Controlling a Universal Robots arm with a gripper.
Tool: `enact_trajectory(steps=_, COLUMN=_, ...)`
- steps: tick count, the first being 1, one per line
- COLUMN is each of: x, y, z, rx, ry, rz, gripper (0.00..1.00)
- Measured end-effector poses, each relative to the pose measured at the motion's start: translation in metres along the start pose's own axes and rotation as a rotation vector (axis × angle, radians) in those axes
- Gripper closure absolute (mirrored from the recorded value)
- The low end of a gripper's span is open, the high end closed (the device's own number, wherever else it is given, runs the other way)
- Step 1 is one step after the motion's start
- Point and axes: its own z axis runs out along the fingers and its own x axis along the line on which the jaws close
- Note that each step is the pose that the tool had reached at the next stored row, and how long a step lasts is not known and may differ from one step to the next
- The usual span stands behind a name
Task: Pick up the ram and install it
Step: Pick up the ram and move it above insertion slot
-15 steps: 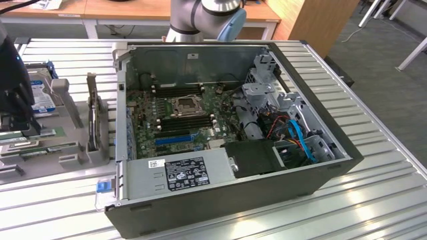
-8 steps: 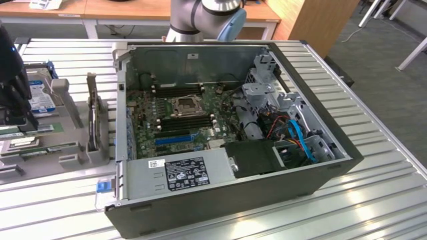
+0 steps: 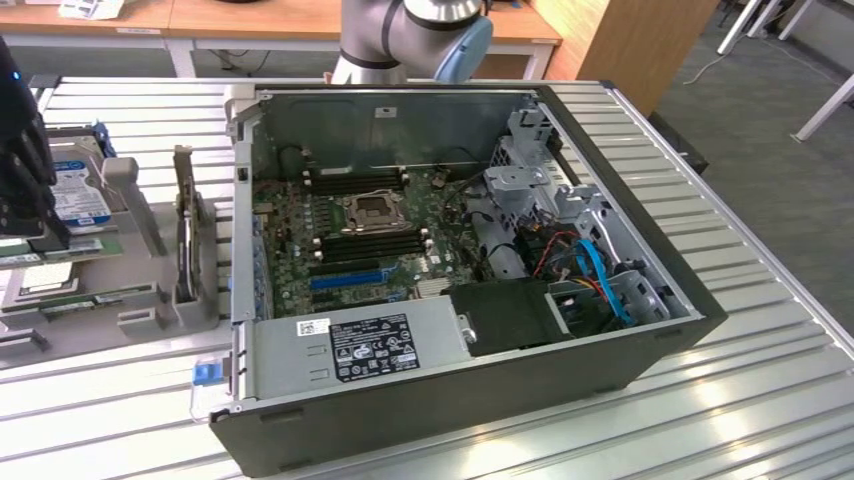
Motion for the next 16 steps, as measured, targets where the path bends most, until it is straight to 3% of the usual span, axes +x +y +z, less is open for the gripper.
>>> enact_trajectory(steps=16, x=0.000, y=-0.0015, z=-0.0275, rx=0.0001, ry=0.0000, rz=0.002, gripper=0.89)
